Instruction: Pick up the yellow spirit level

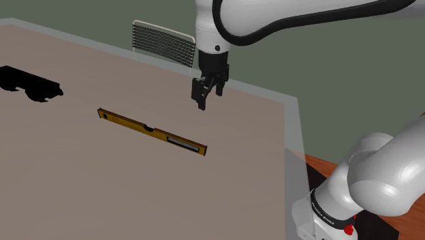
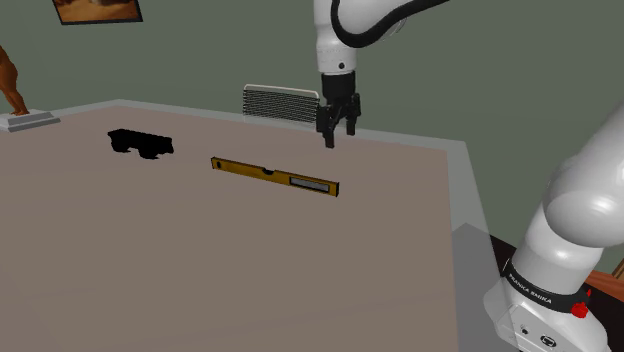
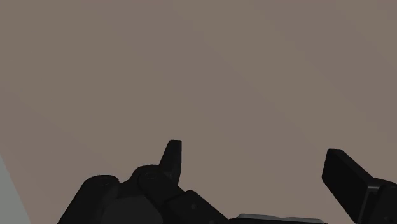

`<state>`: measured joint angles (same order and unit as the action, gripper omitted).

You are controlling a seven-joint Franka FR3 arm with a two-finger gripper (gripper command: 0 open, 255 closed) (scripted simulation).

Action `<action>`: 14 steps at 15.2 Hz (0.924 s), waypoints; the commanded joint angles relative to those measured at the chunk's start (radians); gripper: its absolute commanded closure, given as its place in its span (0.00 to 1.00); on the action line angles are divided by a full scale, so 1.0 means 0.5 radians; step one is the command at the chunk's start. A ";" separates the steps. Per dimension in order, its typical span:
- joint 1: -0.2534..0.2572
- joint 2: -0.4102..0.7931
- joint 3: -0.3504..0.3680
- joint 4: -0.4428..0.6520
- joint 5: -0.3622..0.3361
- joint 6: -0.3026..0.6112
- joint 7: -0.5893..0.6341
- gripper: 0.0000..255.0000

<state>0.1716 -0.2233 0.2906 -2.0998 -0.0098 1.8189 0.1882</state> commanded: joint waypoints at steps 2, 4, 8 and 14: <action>0.045 0.182 0.064 0.170 -0.008 0.006 0.008 0.00; 0.080 0.296 0.108 0.278 -0.019 0.008 0.018 0.00; 0.157 0.529 0.191 0.509 -0.057 -0.003 0.041 0.00; 0.304 0.890 0.297 0.904 -0.150 -0.061 0.076 0.00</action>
<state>0.3107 0.1828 0.4316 -1.6958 -0.0731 1.8000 0.2251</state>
